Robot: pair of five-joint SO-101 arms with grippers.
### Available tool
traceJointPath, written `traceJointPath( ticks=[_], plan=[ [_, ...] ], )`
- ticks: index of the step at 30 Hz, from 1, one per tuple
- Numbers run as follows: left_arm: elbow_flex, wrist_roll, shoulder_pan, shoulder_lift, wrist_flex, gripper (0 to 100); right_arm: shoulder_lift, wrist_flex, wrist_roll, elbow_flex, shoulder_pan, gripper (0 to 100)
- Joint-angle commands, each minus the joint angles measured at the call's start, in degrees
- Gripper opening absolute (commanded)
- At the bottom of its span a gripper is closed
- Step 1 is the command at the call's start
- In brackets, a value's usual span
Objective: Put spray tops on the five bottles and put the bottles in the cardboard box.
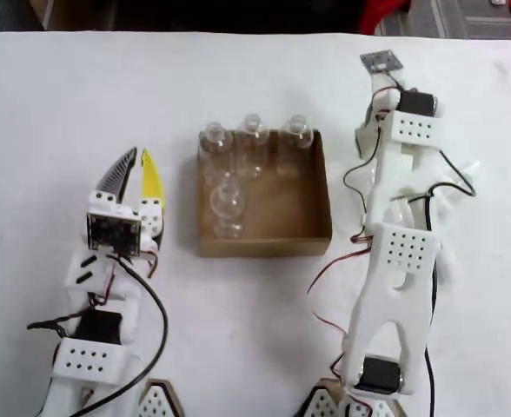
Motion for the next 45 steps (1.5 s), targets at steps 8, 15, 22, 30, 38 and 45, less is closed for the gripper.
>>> traceJointPath(
  ticks=[8,15,22,30,38,45],
  plan=[
    [-0.53,-0.62,0.66,-0.75,-1.23,5,-9.45,7.25,-0.79,-18.02,2.15,1.6],
    [-0.44,-0.62,1.63,-0.75,-0.97,5,-15.16,7.60,-0.88,-17.93,4.70,1.6],
    [-0.44,-0.62,1.71,-0.66,-0.97,5,-25.10,7.69,-6.86,-10.55,6.73,1.6],
    [-0.44,-0.62,1.71,-0.66,-0.88,5,-47.60,7.34,-7.38,19.16,4.00,1.6],
    [-0.44,-0.62,1.45,-0.66,-0.79,5,-68.26,5.93,-7.30,38.07,2.07,1.6],
    [-0.44,-0.62,1.54,-0.66,-0.79,5,-80.66,-1.71,-7.03,57.41,2.07,1.6]
  ],
)
